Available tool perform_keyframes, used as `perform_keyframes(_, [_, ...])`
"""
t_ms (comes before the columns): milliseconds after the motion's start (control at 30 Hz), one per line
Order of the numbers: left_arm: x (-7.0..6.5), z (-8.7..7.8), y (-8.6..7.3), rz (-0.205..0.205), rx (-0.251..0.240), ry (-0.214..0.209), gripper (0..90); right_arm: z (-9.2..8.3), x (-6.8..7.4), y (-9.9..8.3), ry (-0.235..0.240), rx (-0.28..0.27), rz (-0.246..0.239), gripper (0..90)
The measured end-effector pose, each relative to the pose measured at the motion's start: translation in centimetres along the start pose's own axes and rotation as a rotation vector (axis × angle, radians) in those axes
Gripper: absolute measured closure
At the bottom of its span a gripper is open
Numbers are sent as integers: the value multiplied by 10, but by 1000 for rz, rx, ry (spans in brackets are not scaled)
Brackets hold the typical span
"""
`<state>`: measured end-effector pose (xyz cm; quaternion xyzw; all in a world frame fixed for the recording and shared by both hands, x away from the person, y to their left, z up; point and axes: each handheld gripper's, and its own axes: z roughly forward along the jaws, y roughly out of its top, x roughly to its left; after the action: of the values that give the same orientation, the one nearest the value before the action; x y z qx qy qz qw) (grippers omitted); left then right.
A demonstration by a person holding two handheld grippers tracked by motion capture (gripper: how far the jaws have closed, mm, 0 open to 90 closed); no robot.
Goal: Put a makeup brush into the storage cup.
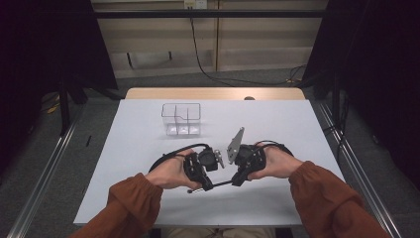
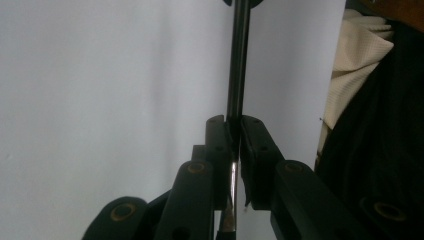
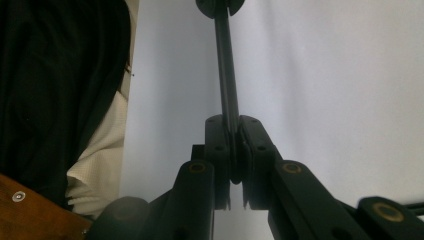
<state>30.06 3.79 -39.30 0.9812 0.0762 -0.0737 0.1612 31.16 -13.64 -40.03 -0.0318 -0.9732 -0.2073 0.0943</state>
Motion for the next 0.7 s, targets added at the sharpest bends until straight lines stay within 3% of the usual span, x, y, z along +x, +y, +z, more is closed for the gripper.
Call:
perform_keyframes(200, [4,-2,-3,-13,-13,-21,809,-1,1,0,-9,-10,-1,846])
perform_keyframes(333, [7,-2,-5,-37,-35,-32,697,-1,0,-1,-12,-12,10,846])
perform_keyframes(400, [9,-2,-7,-24,-42,-24,664,-2,0,-3,-12,-10,24,846])
perform_keyframes(433, [10,0,-8,-35,-56,-3,621,-2,-1,-3,-12,-18,20,846])
perform_keyframes(567, [11,1,-10,-65,-82,2,524,-3,-2,-4,-6,-27,32,846])
perform_keyframes(600, [12,0,-11,-60,-88,7,459,-3,-2,-5,-15,-22,40,846])
perform_keyframes(633, [13,-1,-12,-55,-97,20,459,-3,-2,-5,-15,-22,40,846])
perform_keyframes(700, [13,-2,-13,-60,-118,27,377,-3,-3,-6,-17,-26,43,846])
